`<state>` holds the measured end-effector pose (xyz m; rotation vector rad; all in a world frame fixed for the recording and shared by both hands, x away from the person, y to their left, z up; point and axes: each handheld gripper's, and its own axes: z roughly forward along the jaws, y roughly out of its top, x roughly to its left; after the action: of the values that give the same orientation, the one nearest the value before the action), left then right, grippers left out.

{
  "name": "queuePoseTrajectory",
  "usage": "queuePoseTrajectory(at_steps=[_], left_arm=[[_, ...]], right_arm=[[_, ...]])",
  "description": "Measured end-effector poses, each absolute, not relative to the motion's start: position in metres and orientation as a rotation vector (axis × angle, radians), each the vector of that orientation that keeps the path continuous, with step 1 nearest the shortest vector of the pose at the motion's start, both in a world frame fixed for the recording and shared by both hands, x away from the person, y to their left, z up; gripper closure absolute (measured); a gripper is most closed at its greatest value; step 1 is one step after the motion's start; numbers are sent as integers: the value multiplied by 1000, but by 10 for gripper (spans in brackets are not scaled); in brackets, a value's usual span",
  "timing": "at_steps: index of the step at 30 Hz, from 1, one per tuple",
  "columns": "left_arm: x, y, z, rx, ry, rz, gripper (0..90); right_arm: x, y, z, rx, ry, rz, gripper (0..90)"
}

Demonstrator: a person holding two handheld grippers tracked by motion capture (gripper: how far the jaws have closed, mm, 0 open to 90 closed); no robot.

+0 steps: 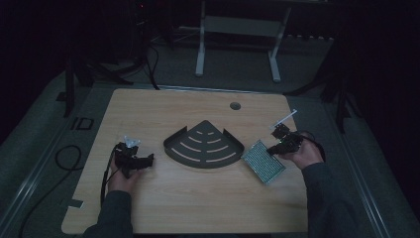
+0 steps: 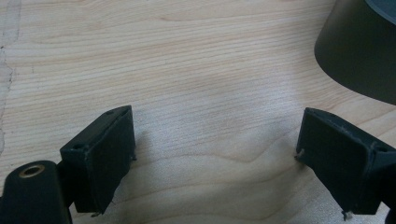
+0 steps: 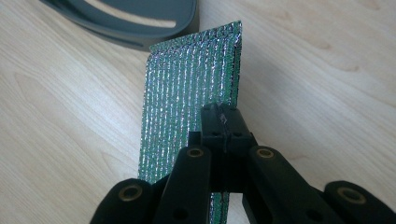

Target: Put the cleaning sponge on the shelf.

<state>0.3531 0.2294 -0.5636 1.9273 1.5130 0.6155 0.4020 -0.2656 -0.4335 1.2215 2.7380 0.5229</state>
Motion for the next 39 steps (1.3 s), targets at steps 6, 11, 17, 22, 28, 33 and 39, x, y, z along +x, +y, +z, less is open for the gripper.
queuePoseTrajectory(at_steps=[6, 11, 17, 22, 28, 33, 39], left_arm=[[353, 229, -564, 1928, 1513, 615, 120], [353, 229, -564, 1928, 1513, 615, 120], [353, 229, -564, 1928, 1514, 616, 120], [353, 229, -564, 1925, 1514, 615, 120], [353, 229, -564, 1927, 1513, 615, 120], [353, 230, -564, 1929, 1512, 616, 120], [353, 230, -564, 1929, 1513, 616, 120]], right_arm=[[406, -265, -424, 1210, 2729, 541, 899], [409, -261, -420, 1203, 2726, 549, 899], [415, -256, -417, 1195, 2723, 572, 899], [418, -249, -414, 1174, 2726, 572, 899], [423, -239, -409, 1154, 2730, 588, 899], [427, -231, -406, 1136, 2734, 599, 899], [432, -224, -405, 1128, 2735, 609, 899]])
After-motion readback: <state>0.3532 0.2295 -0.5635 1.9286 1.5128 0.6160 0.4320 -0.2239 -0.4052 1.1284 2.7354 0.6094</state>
